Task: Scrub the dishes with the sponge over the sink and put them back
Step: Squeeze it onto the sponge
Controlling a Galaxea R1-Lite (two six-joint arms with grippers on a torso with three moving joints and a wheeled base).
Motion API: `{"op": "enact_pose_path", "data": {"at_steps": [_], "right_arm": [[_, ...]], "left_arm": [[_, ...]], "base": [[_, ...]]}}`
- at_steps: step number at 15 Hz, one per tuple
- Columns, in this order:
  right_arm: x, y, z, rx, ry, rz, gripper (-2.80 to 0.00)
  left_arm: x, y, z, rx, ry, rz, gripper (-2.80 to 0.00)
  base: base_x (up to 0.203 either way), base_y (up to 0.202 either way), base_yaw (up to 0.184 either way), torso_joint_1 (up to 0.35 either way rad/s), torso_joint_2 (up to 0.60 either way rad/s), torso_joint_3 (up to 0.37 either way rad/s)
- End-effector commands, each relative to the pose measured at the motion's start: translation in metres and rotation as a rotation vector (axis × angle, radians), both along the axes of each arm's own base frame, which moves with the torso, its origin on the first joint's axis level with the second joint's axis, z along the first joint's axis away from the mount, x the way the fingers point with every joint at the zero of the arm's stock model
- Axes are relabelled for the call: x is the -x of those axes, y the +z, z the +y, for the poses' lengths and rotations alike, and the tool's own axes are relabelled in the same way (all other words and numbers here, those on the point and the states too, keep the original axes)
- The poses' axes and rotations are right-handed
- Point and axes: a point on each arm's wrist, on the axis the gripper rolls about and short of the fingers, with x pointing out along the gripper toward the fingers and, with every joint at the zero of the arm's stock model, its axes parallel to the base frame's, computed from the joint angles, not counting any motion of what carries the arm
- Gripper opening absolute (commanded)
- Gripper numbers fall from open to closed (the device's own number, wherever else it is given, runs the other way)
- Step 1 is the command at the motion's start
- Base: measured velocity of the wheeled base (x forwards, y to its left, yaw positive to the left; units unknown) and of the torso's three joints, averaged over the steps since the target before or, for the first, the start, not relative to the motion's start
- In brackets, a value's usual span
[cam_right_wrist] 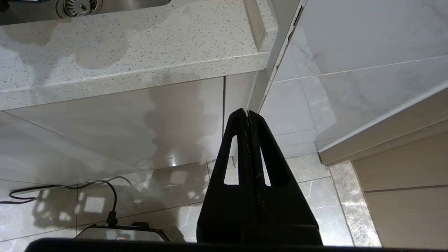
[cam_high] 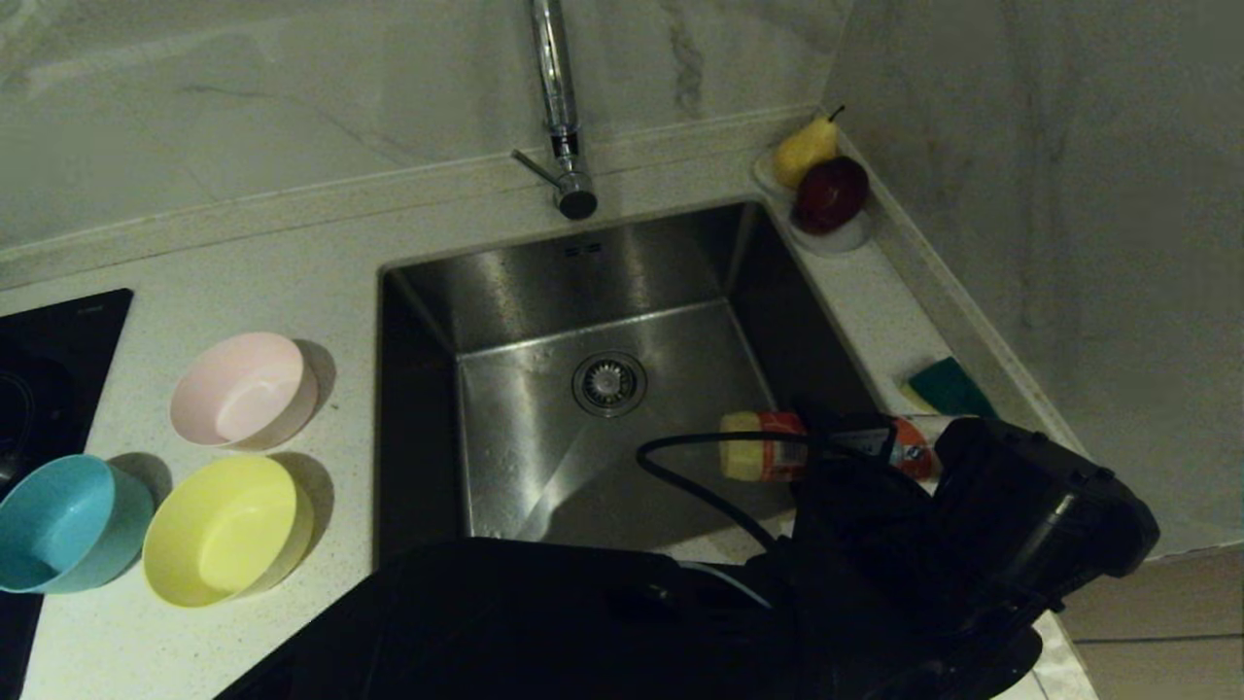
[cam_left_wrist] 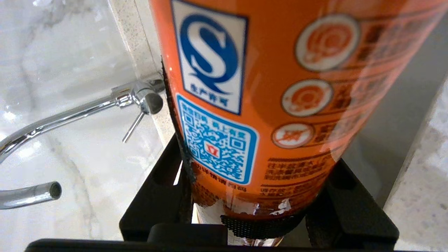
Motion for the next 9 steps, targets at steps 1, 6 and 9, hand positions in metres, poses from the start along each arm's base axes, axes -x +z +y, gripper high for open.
{"op": "enact_pose_path", "data": {"at_steps": [1, 6, 9], "right_arm": [[0.0, 0.0, 0.0, 0.001, 0.001, 0.0, -2.8], [0.0, 0.0, 0.0, 0.001, 0.001, 0.0, -2.8], [0.0, 0.0, 0.0, 0.001, 0.001, 0.0, -2.8]], "left_arm": [[0.0, 0.002, 0.001, -0.006, 0.009, -0.003, -2.8], [-0.001, -0.007, -0.001, -0.021, 0.022, -0.001, -2.8], [-0.002, -0.01, -0.001, -0.032, 0.076, -0.013, -2.8]], "base": [[0.0, 0.0, 0.0, 0.0, 0.0, 0.0], [0.0, 0.0, 0.0, 0.0, 0.0, 0.0], [0.0, 0.0, 0.0, 0.0, 0.0, 0.0]]}}
